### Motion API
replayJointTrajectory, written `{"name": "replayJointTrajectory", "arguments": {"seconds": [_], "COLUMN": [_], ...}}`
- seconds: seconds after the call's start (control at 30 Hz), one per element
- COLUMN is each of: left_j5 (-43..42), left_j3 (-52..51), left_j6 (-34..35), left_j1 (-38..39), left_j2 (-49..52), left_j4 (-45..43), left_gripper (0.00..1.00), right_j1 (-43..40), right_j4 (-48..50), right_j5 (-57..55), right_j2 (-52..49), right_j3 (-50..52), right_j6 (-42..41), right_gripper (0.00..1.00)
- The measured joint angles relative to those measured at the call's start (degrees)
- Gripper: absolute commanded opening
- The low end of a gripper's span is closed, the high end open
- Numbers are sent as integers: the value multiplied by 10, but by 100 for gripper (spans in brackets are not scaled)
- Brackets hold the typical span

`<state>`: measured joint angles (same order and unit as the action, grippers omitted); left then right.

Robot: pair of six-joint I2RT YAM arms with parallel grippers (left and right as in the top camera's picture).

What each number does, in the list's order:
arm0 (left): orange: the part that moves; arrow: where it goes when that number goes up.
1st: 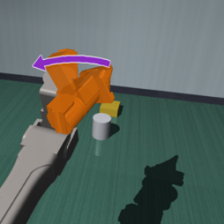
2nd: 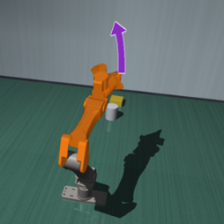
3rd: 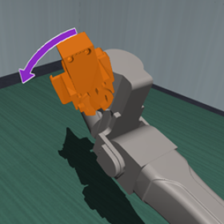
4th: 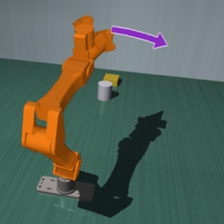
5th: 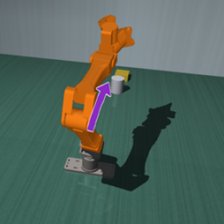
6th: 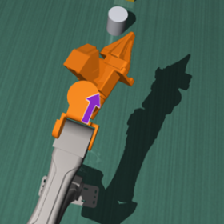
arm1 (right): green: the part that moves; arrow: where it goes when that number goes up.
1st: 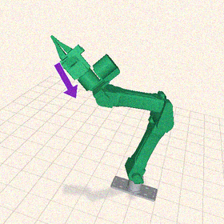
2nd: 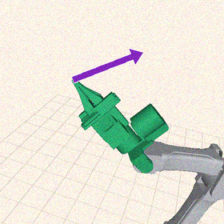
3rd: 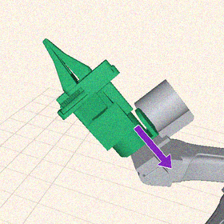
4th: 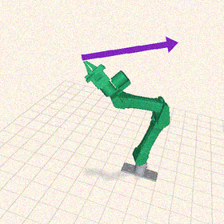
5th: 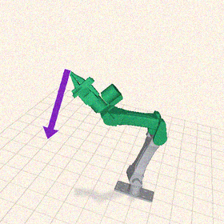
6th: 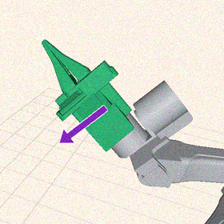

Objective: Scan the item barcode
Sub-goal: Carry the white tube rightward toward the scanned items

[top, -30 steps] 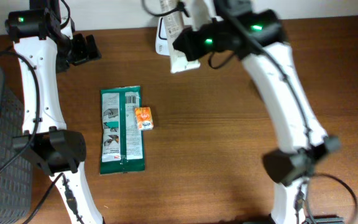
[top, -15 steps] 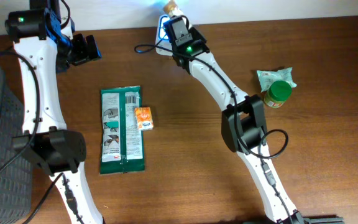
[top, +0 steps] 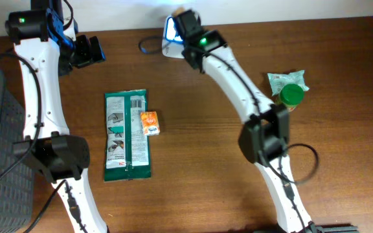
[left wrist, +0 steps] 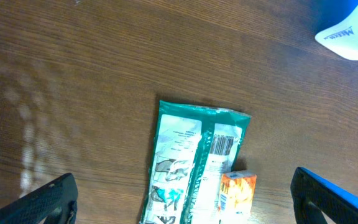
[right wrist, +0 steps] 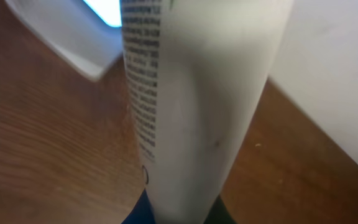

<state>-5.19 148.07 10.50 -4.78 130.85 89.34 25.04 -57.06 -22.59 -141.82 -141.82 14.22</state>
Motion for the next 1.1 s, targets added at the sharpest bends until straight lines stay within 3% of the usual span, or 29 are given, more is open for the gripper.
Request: {"name": "replayJointTrajectory", "arguments": {"seconds": [0.13,0.2,0.3,0.4,0.53,0.57,0.67,0.7,0.83,0.93,1.0,1.07,1.1], "left_j5": [0,0,0,0,0,0,0,0,0,0,0,0,0], "left_j3": [0,0,0,0,0,0,0,0,0,0,0,0,0], "left_j6": [0,0,0,0,0,0,0,0,0,0,0,0,0], "left_j1": [0,0,0,0,0,0,0,0,0,1,0,0,0], "left_j2": [0,0,0,0,0,0,0,0,0,0,0,0,0], "left_j4": [-1,0,-1,-1,0,0,0,0,0,0,0,0,-1], "left_gripper": [99,99,99,99,99,99,99,99,99,99,99,99,99], "right_j1": [-50,-84,-119,-134,-155,-164,-199,-210,-217,-190,-114,-65,-44], "right_j4": [-283,-351,-358,-303,-246,-242,-242,-245,-251,-283,-278,-249,-216], "right_j5": [88,94,104,113,115,110,100,100,115,153,202,250,291], "right_j2": [153,157,132,121,121,121,121,121,121,123,131,133,133], "right_j3": [-19,0,141,285,371,378,389,389,379,292,210,203,206], "right_j6": [-144,-189,-249,-279,-289,-290,-291,-286,-259,-230,-212,-205,-205], "right_gripper": [4,4,4,4,4,8,46,55,63,68,72,89,90]}}
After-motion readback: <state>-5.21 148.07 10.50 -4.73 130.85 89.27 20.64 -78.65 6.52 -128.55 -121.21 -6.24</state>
